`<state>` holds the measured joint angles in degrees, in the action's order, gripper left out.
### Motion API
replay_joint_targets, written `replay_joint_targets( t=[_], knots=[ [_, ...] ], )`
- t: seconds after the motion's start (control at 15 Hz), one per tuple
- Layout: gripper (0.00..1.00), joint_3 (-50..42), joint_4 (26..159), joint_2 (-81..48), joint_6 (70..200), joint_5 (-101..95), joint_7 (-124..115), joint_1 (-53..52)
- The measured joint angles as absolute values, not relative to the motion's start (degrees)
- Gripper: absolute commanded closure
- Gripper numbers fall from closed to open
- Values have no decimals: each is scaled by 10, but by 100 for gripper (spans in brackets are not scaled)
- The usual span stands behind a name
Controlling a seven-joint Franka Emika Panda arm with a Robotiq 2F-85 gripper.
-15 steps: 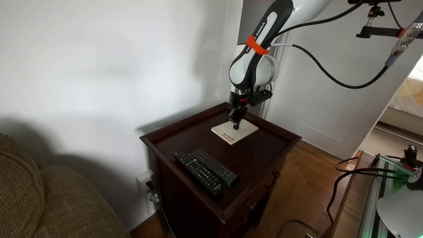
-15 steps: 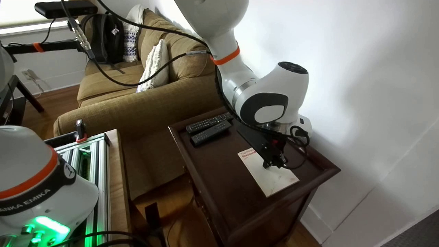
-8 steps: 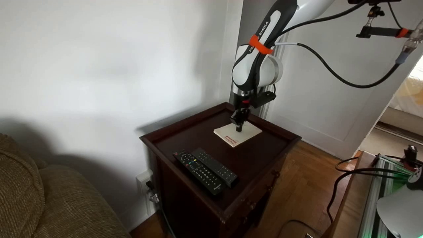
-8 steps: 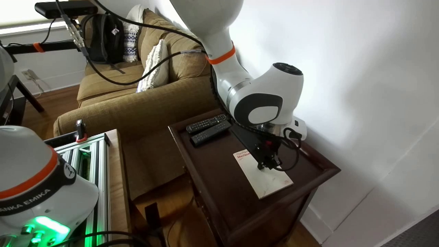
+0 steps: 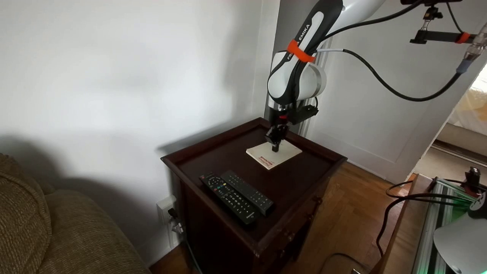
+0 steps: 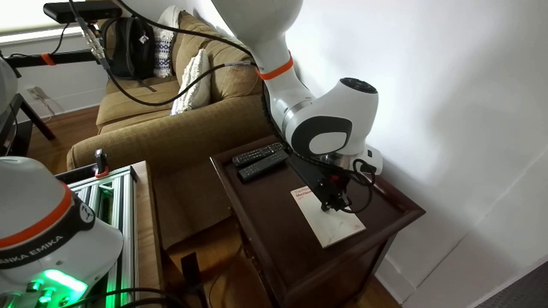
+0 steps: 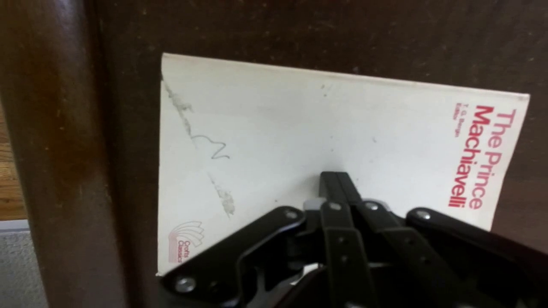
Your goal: Turn the white book to the right
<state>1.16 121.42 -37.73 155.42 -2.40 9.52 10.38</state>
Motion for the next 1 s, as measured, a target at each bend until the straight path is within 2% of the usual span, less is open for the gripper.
replay_joint_targets(
  t=[0.53, 1.0],
  knots=[
    [100, 24, 1219, -383, 1607, 52, 18, 99],
    [100, -25, 1217, -385, 1607, 56, -103, 49]
  ],
)
